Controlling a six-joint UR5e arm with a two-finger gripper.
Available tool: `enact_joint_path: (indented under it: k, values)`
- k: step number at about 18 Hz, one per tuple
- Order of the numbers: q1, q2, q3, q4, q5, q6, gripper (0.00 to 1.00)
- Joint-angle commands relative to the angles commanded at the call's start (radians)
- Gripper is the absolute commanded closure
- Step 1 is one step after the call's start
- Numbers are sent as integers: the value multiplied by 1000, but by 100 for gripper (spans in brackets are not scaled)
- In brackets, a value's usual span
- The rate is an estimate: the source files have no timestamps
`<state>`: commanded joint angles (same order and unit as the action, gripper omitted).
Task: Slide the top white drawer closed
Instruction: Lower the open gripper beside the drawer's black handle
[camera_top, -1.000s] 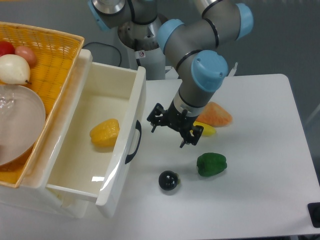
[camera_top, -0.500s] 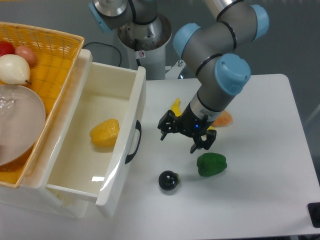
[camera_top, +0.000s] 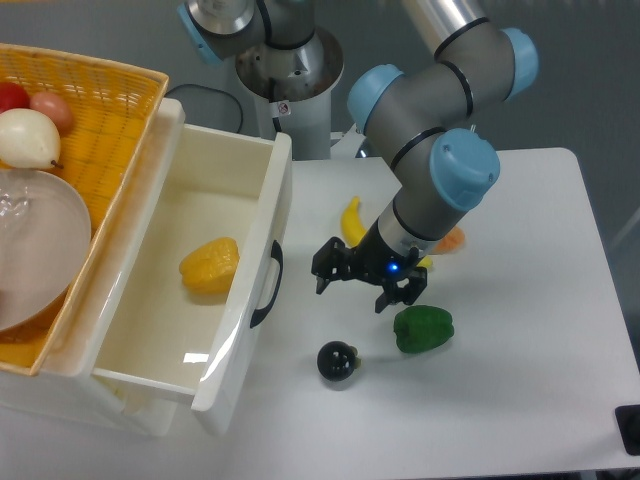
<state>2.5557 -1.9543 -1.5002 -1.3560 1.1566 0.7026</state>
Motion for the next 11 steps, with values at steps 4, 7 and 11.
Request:
enact_joint_path:
  k: [4, 7, 11]
  values:
    - [-9, 8, -12, 0, -2, 2, 0]
    - [-9, 9, -12, 0, -5, 2, 0]
    - [-8, 12, -14, -26, -8, 2, 0]
